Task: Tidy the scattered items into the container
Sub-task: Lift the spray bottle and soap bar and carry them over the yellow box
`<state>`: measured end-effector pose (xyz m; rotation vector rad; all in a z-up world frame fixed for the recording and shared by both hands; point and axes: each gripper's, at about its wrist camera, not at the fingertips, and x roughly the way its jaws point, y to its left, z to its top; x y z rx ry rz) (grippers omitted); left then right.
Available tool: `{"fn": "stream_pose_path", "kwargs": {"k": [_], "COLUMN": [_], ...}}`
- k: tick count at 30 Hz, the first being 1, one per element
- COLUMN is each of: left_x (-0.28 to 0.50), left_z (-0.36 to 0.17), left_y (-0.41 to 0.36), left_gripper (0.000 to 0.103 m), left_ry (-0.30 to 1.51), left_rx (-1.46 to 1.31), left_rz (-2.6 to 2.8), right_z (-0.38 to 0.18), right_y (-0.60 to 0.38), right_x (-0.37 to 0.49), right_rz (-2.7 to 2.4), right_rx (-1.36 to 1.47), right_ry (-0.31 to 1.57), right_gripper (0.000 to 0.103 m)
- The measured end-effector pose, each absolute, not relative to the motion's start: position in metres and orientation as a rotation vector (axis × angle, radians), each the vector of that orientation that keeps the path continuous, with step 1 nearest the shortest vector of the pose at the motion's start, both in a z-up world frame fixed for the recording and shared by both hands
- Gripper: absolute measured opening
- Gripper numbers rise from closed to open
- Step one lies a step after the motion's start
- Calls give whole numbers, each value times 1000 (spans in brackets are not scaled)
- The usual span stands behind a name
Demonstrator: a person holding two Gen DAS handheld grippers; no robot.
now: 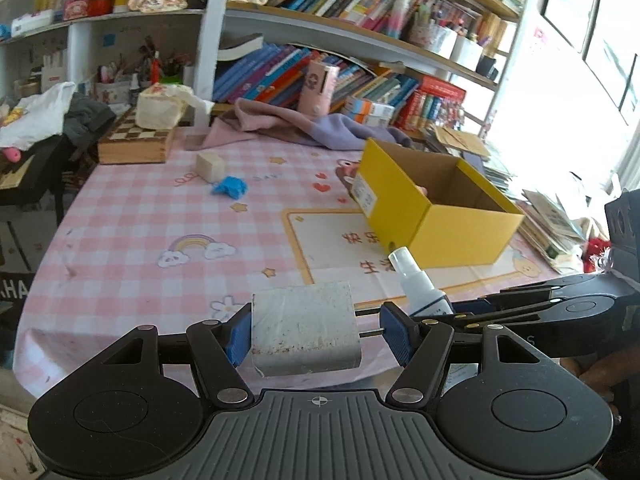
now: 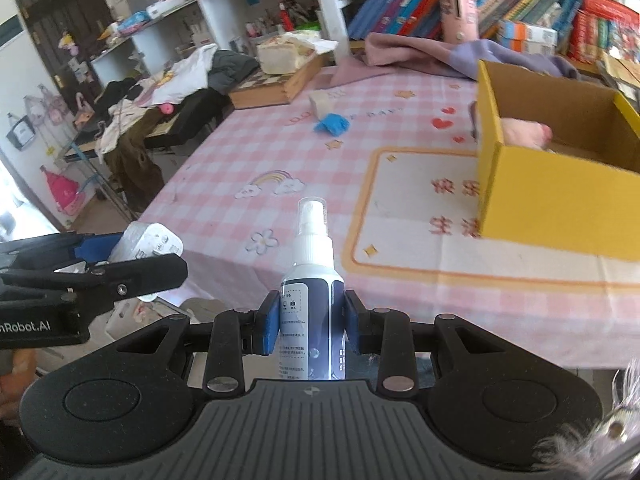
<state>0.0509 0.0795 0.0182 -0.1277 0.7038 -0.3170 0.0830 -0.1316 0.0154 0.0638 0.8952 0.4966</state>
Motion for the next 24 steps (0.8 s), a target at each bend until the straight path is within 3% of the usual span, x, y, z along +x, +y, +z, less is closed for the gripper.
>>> {"fn": "stream_pose_path", "kwargs": {"k": [24], "left_x": [62], "left_z": [11], "left_y": [21], "left_gripper": [67], "left_ry": [739], "left_rx": [-63], "left_rz": [-520], "right_z": [11], "right_y": [-191], "right_x": [39], "right_rz": [285], "right_rx": [144], "right_ry": [905], "right_gripper": [31]}}
